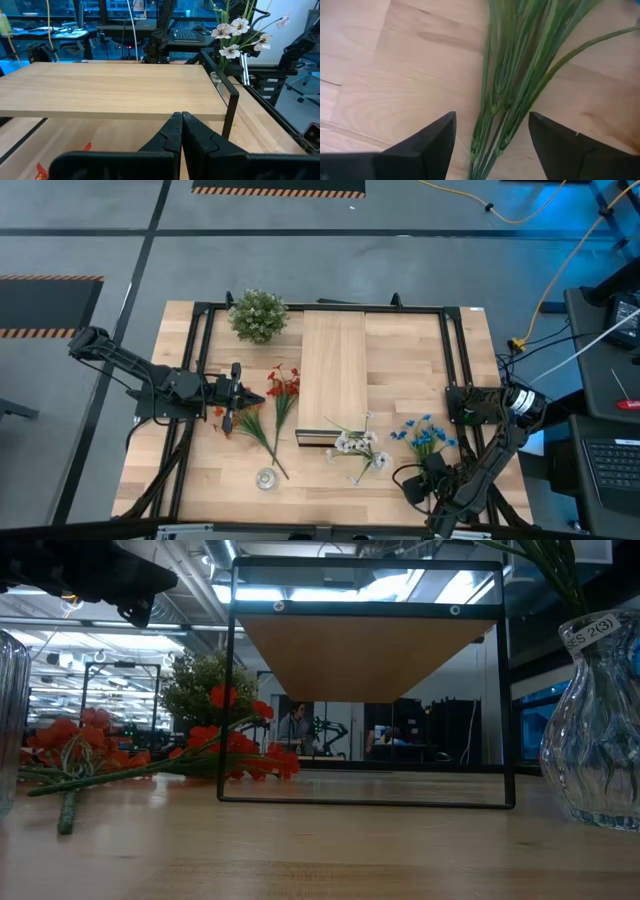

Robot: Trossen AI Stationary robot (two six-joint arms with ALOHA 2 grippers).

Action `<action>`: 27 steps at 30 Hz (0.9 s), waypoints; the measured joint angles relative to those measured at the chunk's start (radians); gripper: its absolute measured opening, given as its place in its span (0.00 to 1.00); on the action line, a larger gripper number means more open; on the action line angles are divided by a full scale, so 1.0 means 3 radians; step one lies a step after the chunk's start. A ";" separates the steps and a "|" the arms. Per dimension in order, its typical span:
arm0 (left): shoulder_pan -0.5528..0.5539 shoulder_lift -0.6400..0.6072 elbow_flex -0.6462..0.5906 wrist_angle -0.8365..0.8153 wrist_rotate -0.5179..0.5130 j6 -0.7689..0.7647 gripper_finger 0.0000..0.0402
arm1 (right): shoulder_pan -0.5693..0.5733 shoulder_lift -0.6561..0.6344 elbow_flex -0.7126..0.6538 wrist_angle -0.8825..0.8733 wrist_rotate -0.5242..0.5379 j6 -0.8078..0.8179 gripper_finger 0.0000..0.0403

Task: Pick and place flowers into a vace then onto a shelf
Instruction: Put the blue flowers into the right transparent flower vase

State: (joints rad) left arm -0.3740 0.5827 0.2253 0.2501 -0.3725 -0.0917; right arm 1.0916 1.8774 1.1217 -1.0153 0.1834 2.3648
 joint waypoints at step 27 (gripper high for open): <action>0.0000 -0.0001 0.0000 0.0000 0.0000 0.0000 0.01 | -0.0031 0.0163 0.0017 0.0023 -0.0074 -0.0046 0.17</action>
State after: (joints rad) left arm -0.3740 0.5823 0.2253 0.2501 -0.3725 -0.0917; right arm 1.0824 1.9262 1.1267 -1.0084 0.1611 2.3510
